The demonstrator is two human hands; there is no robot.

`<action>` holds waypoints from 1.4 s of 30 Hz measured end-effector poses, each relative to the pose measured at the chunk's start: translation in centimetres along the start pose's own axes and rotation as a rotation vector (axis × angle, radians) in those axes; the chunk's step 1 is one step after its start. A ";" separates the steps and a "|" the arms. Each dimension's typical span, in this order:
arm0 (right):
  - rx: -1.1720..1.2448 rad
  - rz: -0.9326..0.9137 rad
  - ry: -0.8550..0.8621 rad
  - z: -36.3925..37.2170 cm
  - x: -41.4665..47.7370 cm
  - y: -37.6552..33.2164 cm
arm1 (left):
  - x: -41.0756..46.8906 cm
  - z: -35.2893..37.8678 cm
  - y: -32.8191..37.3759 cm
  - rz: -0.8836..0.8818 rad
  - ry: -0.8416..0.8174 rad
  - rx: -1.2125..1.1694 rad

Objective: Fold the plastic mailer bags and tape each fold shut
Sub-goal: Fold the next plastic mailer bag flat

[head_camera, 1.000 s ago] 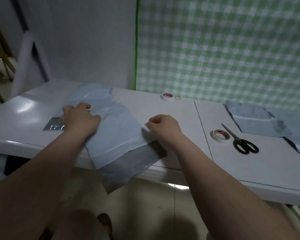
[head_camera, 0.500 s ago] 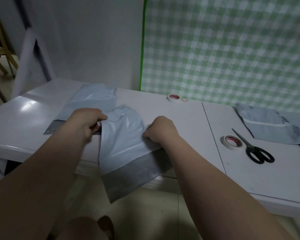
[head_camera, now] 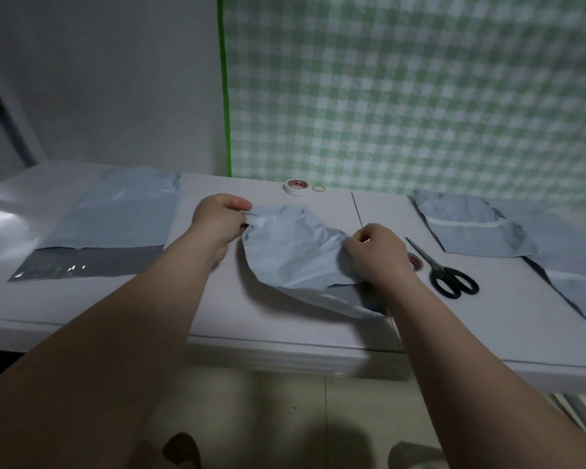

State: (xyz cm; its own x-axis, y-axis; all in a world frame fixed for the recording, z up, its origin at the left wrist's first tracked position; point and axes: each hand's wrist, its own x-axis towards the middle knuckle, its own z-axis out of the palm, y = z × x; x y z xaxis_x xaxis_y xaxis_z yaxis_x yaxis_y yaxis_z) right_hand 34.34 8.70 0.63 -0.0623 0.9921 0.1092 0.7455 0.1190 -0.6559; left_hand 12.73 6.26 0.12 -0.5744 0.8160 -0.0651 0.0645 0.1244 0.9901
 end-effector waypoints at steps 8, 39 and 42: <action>0.217 -0.021 -0.507 -4.4 -3.2 1.8 | -6.8 1.1 1.6 0.366 -0.386 0.879; 0.077 -0.041 -0.114 -6.6 1.3 -5.4 | -10.0 1.4 6.5 0.361 -0.261 1.380; 0.060 0.001 -0.022 -7.0 2.1 -5.5 | -7.8 0.5 7.5 0.152 -0.261 1.193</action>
State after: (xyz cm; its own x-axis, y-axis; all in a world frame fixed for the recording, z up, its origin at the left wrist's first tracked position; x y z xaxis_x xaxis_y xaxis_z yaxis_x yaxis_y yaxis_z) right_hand 34.77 9.83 9.66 -0.0764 0.9928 0.0925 0.7042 0.1194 -0.6999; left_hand 18.12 1.10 8.03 -0.3249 0.9384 -0.1175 0.9003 0.3449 0.2656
